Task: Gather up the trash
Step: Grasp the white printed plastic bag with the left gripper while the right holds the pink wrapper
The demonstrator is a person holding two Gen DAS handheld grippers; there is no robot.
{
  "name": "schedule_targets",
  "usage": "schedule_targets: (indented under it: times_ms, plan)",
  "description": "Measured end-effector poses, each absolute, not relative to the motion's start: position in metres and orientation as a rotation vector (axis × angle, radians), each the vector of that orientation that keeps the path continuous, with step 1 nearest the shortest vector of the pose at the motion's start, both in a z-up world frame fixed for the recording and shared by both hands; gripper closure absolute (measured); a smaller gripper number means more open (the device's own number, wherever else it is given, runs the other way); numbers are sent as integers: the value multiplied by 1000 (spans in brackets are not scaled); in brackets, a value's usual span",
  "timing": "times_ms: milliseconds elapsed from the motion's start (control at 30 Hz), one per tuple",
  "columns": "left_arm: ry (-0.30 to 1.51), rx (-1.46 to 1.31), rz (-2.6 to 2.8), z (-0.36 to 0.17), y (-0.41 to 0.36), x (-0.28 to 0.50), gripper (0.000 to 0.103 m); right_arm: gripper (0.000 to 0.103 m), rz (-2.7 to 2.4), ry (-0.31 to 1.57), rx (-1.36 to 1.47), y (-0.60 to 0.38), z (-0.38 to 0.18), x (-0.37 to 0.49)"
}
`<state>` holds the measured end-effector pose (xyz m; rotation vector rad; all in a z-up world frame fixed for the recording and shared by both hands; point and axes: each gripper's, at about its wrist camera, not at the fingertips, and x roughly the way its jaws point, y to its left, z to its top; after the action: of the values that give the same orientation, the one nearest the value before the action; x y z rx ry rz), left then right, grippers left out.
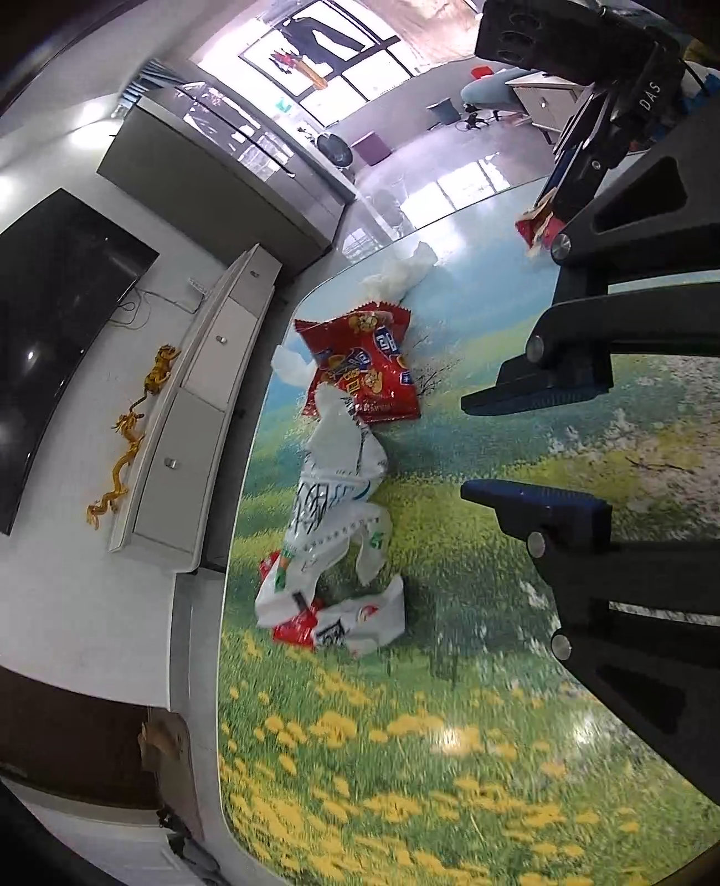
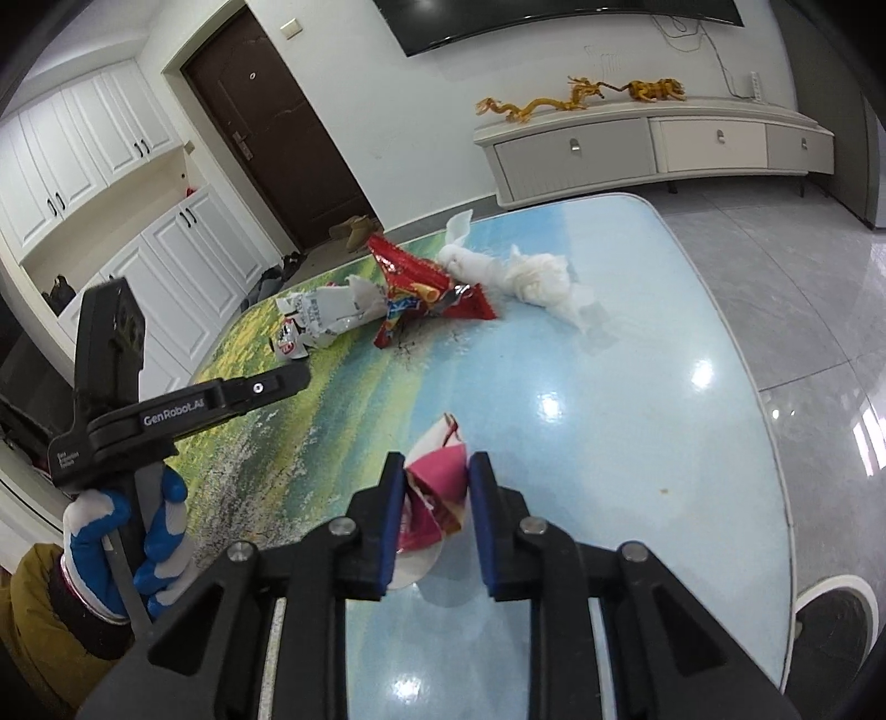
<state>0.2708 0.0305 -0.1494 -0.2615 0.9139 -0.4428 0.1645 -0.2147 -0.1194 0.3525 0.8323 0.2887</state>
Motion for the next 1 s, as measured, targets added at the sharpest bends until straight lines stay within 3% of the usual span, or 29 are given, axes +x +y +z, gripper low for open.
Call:
schedule_targets:
  times_ms: [133,200,267,300,600,800,1000]
  plan:
    - [886,-333,-398,-131,51,269,79,81,273,783,352,-222,-97,150]
    - [875,-378,-377,-119,63,271,72,81,268,758,365,-226,-85,145]
    - [875,-410,-358,-109,71,275,46,81,264,731,370,-228,-70,143]
    - [874,-428,-354,-105,75,276,42,81,264,721,370,-229,-64,143]
    - [902,-488,-354,-76,58,315,41,81,277,564,387,-237,21,138]
    - [885,-397,-352,-95,30,346,41,81,293,595,407,-243,3,131]
    - [978,-317,-329,-143,15,372,41,81,259,640,412,-254,-22,135]
